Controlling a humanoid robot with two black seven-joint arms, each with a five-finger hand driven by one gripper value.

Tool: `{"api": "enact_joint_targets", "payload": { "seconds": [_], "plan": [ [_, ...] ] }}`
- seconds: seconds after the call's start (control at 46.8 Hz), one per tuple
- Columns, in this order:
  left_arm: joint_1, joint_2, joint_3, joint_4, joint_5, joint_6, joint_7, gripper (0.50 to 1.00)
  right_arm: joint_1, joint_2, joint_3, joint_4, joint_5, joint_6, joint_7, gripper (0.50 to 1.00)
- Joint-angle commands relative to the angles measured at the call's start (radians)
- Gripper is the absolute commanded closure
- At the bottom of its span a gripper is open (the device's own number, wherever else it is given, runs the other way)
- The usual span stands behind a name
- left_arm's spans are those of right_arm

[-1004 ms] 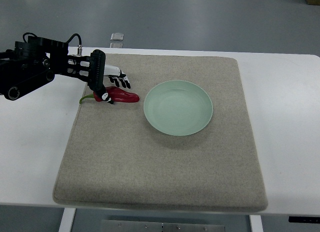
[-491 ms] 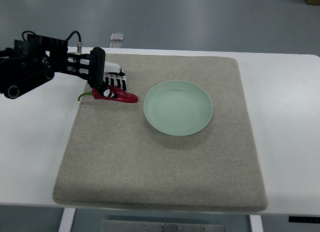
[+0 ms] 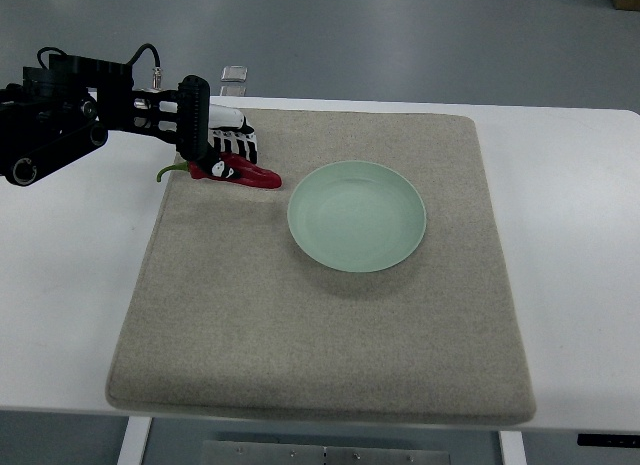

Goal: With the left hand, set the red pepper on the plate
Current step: 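Carry the red pepper with the left hand over the green plate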

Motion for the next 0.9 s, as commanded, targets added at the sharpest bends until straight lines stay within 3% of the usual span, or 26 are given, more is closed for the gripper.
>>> {"api": "enact_joint_targets", "payload": {
  "seconds": [0.0, 0.192, 0.876],
  "plan": [
    [-0.006, -0.006, -0.019, 0.000, 0.000, 0.009, 0.000, 1.000, 0.000, 0.000, 0.000, 0.000, 0.000, 0.000, 0.000, 0.568],
    [-0.035, -0.013, -0.074, -0.002, -0.002, 0.035, 0.001, 1.000, 0.000, 0.000, 0.000, 0.000, 0.000, -0.001, 0.000, 0.568],
    [-0.009, -0.240, -0.095, -0.008, -0.004, 0.055, 0.001, 1.000, 0.000, 0.000, 0.000, 0.000, 0.000, 0.000, 0.000, 0.568]
  ]
}}
